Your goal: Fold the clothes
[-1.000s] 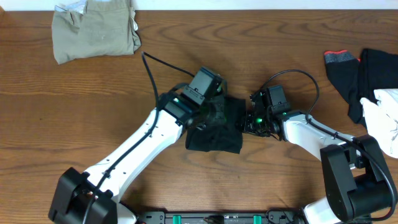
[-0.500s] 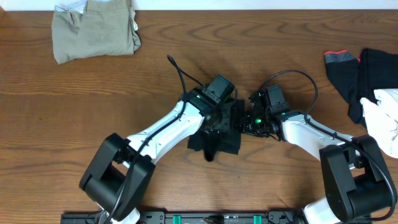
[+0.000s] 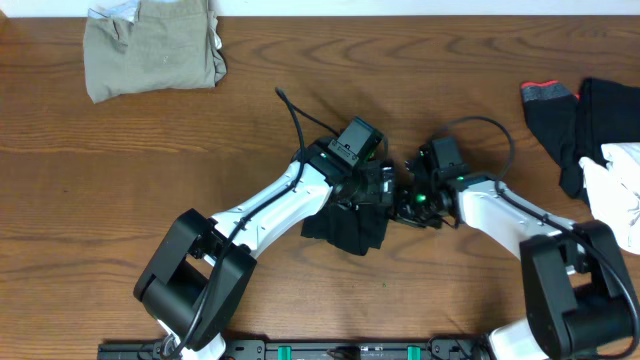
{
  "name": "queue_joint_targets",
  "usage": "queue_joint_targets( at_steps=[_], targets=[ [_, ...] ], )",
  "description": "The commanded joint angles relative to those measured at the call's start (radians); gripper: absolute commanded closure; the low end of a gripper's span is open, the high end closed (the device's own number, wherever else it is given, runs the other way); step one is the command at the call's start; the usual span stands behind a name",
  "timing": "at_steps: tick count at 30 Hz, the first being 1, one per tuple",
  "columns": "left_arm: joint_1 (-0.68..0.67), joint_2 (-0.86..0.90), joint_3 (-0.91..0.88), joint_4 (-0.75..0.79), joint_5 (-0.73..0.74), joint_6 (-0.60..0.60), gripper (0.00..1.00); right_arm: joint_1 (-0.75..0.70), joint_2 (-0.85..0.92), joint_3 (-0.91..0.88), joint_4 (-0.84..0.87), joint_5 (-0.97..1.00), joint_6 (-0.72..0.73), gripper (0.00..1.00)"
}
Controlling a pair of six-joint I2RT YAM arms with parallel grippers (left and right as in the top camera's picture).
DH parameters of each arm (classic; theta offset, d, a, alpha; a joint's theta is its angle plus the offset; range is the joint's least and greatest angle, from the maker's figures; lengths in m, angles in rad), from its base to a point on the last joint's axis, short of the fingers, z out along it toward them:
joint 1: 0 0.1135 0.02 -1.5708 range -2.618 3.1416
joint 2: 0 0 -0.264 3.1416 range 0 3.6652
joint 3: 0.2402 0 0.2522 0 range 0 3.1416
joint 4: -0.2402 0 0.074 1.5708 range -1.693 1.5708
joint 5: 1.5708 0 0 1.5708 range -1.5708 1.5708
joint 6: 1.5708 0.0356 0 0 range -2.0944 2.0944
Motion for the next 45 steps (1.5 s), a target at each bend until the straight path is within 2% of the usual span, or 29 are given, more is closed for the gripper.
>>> queue_joint_targets(
  at_steps=[1, 6, 12, 16, 18, 21, 24, 27, 30, 34, 40, 45],
  targets=[
    [0.006, 0.018, 0.004, 0.027, 0.013, 0.007, 0.02, -0.014, -0.066, 0.017, -0.055, 0.047, -0.047, 0.82],
    [0.006, -0.061, 0.009, 0.060, 0.043, 0.074, 0.02, -0.045, -0.211, 0.048, -0.185, 0.153, -0.047, 0.79],
    [0.006, -0.251, 0.011, 0.061, 0.048, 0.105, 0.02, -0.118, -0.396, 0.095, -0.312, 0.156, -0.048, 0.66],
    [0.022, -0.377, 0.011, 0.037, 0.043, 0.107, 0.02, -0.136, -0.488, 0.097, -0.337, 0.126, -0.055, 0.64],
    [0.047, -0.435, 0.011, 0.007, -0.008, 0.106, 0.02, -0.131, -0.514, 0.097, -0.336, 0.084, -0.059, 0.65],
    [0.114, -0.521, 0.011, -0.103, -0.205, 0.065, 0.02, -0.111, -0.522, 0.097, -0.287, -0.053, -0.095, 0.70],
    [0.208, -0.590, 0.011, -0.220, -0.311, 0.008, 0.02, -0.075, -0.512, 0.096, -0.193, -0.182, -0.096, 0.76],
    [0.327, -0.649, 0.011, -0.314, -0.315, 0.004, 0.02, -0.017, -0.486, 0.095, -0.052, -0.277, -0.077, 0.83],
    [0.445, -0.689, 0.011, -0.390, -0.315, 0.002, 0.02, 0.050, -0.443, 0.095, 0.066, -0.286, 0.000, 0.92],
    [0.570, -0.705, 0.011, -0.486, -0.314, -0.066, 0.02, 0.145, -0.344, 0.095, 0.198, -0.286, 0.068, 0.98],
    [0.619, -0.700, 0.008, -0.546, -0.314, -0.090, 0.02, 0.214, -0.146, 0.095, 0.316, -0.303, 0.135, 0.99],
    [0.619, -0.700, 0.008, -0.552, -0.314, -0.090, 0.02, 0.202, -0.016, 0.095, 0.319, -0.320, 0.151, 0.99]
  ],
)
